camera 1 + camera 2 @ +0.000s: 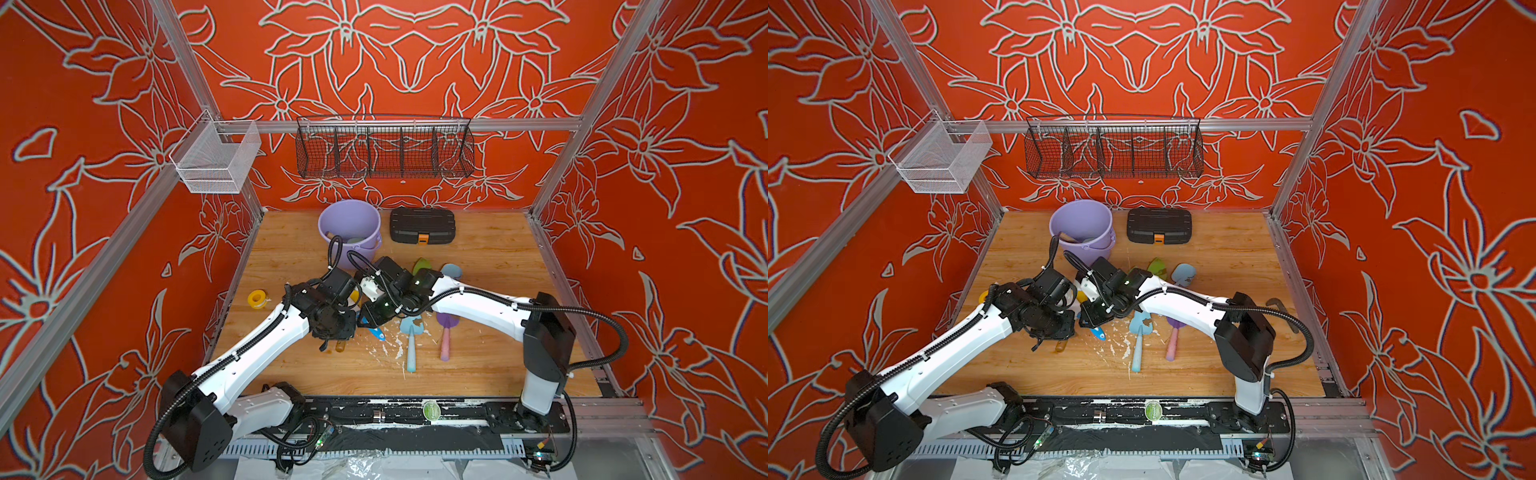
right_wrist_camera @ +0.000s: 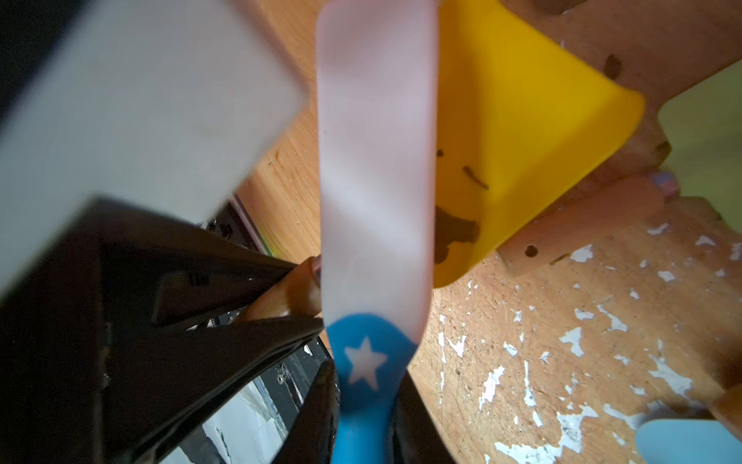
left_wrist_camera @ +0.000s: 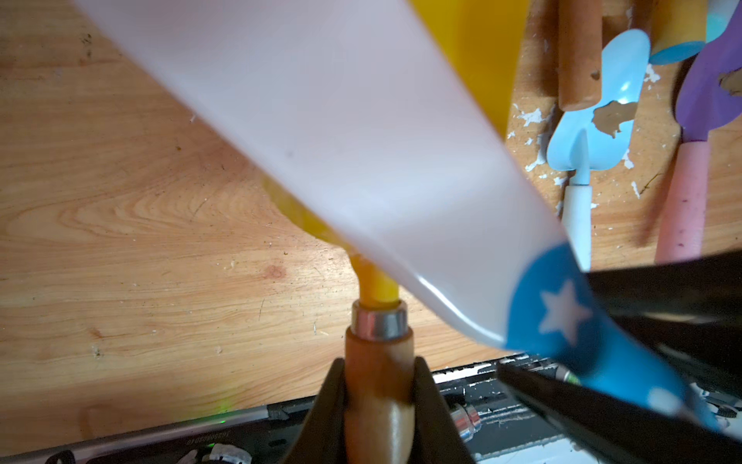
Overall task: Brush the soil off the hand trowel and place it into the bucket
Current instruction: Brush off the soil from the hand trowel.
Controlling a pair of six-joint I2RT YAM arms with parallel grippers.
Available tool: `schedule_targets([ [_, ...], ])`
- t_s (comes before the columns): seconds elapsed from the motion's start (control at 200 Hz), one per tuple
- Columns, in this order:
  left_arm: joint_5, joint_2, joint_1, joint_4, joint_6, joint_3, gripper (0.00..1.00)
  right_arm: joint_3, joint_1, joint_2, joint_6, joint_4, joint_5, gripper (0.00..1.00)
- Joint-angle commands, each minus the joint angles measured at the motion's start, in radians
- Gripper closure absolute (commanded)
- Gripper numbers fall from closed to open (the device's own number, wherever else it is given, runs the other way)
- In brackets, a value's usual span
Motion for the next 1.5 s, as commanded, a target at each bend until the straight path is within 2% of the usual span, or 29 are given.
schedule_targets([
  [0.0,-0.015,0.014,0.007,-0.019,0.001,0.005,1.00,0.037,-0.020,0.048,-0.029,-0.047,0.052,1.00],
  [0.29,-0.019,0.007,0.006,-0.015,-0.002,-0.001,1.00,0.068,-0.063,0.033,-0.044,-0.054,0.135,1.00],
  [0.46,-0.024,0.011,0.007,-0.012,-0.004,-0.005,1.00,0.075,-0.060,-0.001,-0.046,-0.048,0.110,1.00],
  [0.746,-0.029,0.015,0.009,-0.011,-0.005,-0.007,1.00,0.040,-0.026,-0.020,-0.017,0.017,-0.038,1.00],
  [0.911,-0.037,0.004,0.013,-0.012,-0.007,-0.005,1.00,-0.007,-0.019,0.007,-0.005,0.035,-0.050,1.00],
  [1.021,-0.038,-0.003,0.015,-0.011,-0.008,-0.011,1.00,-0.005,-0.026,0.032,-0.022,-0.001,-0.007,1.00],
  [1.226,-0.038,0.002,0.016,-0.009,-0.009,-0.013,1.00,0.059,-0.076,0.064,-0.056,-0.042,0.102,1.00],
  [1.496,-0.037,-0.001,0.017,-0.004,-0.010,-0.022,1.00,0.242,-0.093,0.140,-0.085,-0.071,0.061,1.00],
])
